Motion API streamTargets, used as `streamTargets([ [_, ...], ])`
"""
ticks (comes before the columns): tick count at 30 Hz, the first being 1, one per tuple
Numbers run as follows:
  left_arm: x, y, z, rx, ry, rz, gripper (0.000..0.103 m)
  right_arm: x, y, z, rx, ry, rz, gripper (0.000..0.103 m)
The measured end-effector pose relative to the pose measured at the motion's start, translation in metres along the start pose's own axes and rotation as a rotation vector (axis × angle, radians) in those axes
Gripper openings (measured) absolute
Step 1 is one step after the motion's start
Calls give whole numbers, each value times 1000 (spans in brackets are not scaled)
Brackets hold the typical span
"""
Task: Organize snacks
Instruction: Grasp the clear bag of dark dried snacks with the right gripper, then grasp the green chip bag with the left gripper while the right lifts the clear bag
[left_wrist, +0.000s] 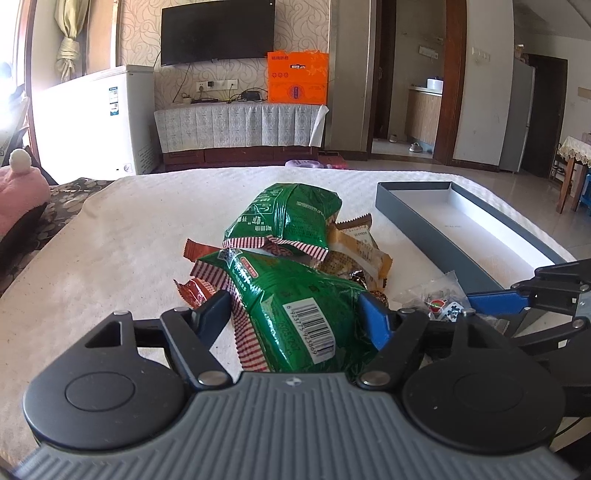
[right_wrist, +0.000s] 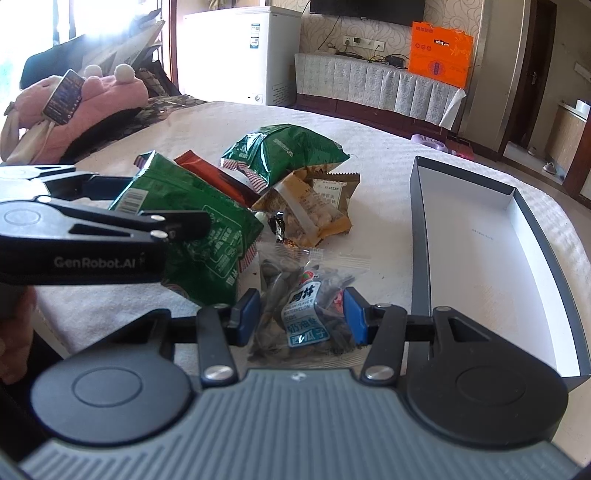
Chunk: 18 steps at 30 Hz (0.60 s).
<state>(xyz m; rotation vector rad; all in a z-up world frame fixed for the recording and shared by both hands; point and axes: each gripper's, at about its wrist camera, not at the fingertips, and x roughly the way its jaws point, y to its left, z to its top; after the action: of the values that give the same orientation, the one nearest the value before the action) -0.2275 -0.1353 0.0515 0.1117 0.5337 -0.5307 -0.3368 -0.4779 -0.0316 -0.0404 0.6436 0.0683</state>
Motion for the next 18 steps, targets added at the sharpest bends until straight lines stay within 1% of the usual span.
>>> streamTargets([
  [9, -5, 0, 2, -12, -11, -4, 73, -9, -7, -1, 30, -19, 19, 52],
  [18, -13, 4, 6, -26, -25, -3, 72, -15, -11, 1, 50, -43, 33, 52],
])
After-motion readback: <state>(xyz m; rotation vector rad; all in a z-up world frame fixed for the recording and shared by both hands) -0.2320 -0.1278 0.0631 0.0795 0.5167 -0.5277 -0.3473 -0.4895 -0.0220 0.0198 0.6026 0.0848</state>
